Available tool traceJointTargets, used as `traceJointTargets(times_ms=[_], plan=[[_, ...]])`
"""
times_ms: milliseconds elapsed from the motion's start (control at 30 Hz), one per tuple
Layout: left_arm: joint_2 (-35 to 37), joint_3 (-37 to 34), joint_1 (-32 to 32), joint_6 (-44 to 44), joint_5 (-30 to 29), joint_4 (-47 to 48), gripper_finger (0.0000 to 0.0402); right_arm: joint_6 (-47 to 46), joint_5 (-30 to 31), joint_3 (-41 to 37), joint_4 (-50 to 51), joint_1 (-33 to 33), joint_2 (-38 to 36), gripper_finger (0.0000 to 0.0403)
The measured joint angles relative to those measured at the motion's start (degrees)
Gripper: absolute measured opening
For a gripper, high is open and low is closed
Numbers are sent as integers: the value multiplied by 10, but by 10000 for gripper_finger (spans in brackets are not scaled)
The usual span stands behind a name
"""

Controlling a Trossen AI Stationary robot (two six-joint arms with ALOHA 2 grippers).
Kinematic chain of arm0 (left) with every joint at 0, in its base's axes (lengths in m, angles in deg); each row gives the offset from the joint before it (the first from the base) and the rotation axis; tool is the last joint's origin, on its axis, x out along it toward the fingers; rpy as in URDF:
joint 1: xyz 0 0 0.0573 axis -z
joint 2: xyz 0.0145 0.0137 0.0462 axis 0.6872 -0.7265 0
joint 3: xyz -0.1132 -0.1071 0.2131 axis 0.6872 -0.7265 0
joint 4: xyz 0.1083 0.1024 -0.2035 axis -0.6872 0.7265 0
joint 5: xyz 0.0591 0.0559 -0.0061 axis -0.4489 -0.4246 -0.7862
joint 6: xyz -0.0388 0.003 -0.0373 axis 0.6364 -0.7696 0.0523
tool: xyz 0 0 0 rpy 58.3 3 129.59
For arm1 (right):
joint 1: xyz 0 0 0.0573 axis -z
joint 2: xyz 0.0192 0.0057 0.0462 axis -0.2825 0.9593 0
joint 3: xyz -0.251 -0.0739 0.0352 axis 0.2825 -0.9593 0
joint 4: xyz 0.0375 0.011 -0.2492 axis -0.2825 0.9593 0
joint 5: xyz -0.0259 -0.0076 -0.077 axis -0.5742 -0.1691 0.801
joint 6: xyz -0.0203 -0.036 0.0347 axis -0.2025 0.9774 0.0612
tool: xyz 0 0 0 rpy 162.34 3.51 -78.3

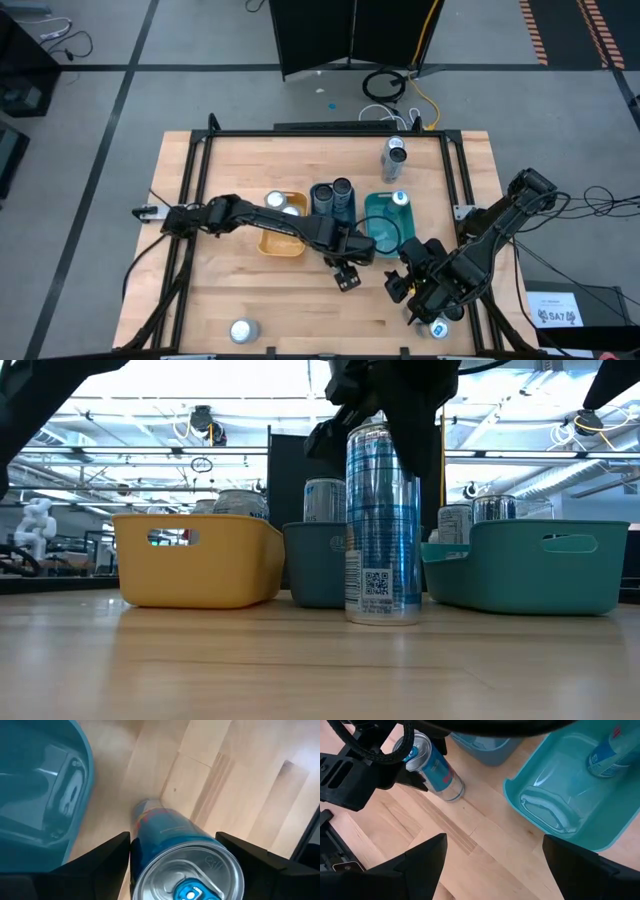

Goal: Sort soda cans
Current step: Move the blue soda can into the center of the table

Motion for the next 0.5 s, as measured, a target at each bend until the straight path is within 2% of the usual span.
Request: traceJointTargets(times_ms=[500], plan=[[0, 0, -18, -5, 9, -32, 300, 11, -1, 0, 0, 0, 0, 320]])
